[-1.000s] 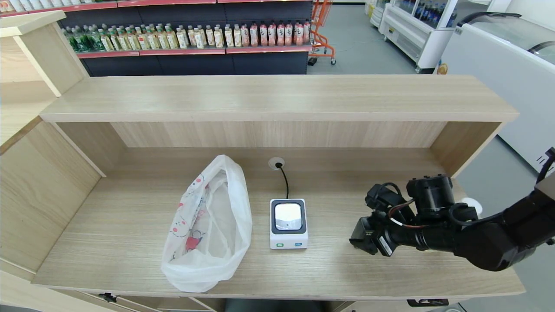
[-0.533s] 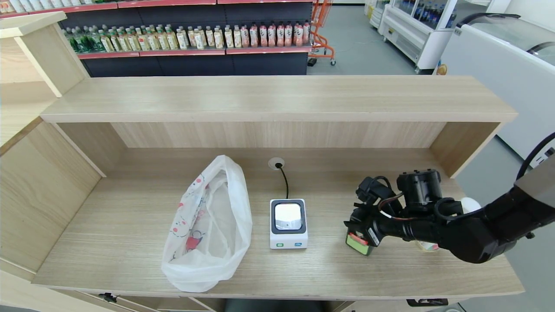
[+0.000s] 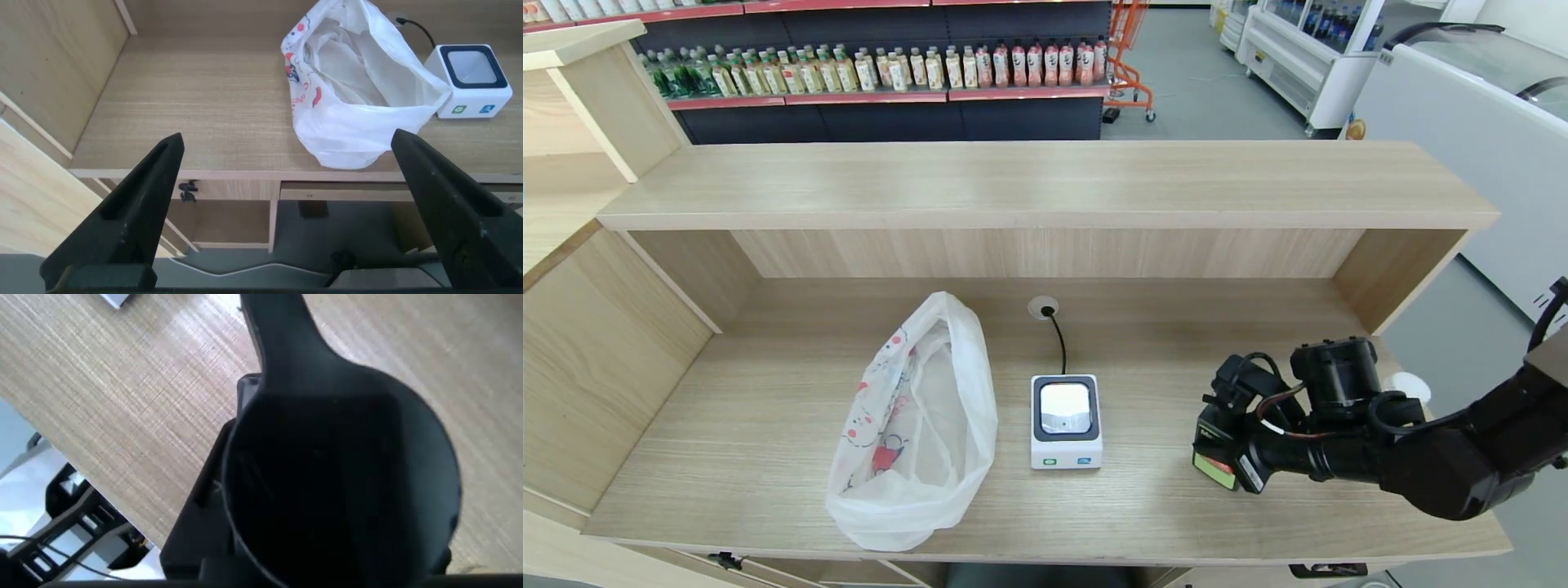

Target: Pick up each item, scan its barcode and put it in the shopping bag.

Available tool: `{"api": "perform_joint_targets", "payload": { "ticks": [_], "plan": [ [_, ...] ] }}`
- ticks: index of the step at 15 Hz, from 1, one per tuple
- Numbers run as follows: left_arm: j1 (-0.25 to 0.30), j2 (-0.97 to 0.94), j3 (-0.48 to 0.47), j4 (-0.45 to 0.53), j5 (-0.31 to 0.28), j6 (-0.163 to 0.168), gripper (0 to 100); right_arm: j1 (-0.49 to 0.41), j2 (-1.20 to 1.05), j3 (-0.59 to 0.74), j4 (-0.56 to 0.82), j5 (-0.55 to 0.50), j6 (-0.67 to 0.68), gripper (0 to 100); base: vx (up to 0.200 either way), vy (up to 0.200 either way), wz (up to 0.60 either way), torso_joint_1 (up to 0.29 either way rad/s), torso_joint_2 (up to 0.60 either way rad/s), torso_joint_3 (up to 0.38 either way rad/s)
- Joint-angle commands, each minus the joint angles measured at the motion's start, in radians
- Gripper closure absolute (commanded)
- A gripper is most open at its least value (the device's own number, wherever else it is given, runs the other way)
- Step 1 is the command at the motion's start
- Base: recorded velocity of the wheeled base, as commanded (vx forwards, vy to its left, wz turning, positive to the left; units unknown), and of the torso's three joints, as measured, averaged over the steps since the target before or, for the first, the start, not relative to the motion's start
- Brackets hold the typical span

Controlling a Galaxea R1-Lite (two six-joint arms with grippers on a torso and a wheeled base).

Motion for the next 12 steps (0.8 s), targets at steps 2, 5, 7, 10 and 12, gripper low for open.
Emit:
{"api": "perform_joint_targets", "payload": {
  "ticks": [2,5,7,10,12],
  "plan": [
    [0.0,0.0,0.0,0.0,0.0,0.0,0,-0.002,-0.12,-0.007,0.003,0.003,0.006,100,0.0,0.0,0.0,0.0,0.0,0.0],
    [0.0,0.0,0.0,0.0,0.0,0.0,0,-0.054,-0.325,0.077,0.006,0.011,0.014,100,0.0,0.0,0.0,0.0,0.0,0.0],
    [0.0,0.0,0.0,0.0,0.0,0.0,0,-0.076,-0.459,0.206,0.003,0.021,-0.062,100,0.0,0.0,0.0,0.0,0.0,0.0],
    [0.0,0.0,0.0,0.0,0.0,0.0,0,-0.074,-0.631,0.258,0.123,0.018,-0.27,100,0.0,0.0,0.0,0.0,0.0,0.0],
    [0.0,0.0,0.0,0.0,0.0,0.0,0,-0.069,-0.695,0.265,0.155,0.023,-0.371,100,0.0,0.0,0.0,0.0,0.0,0.0]
  ]
}}
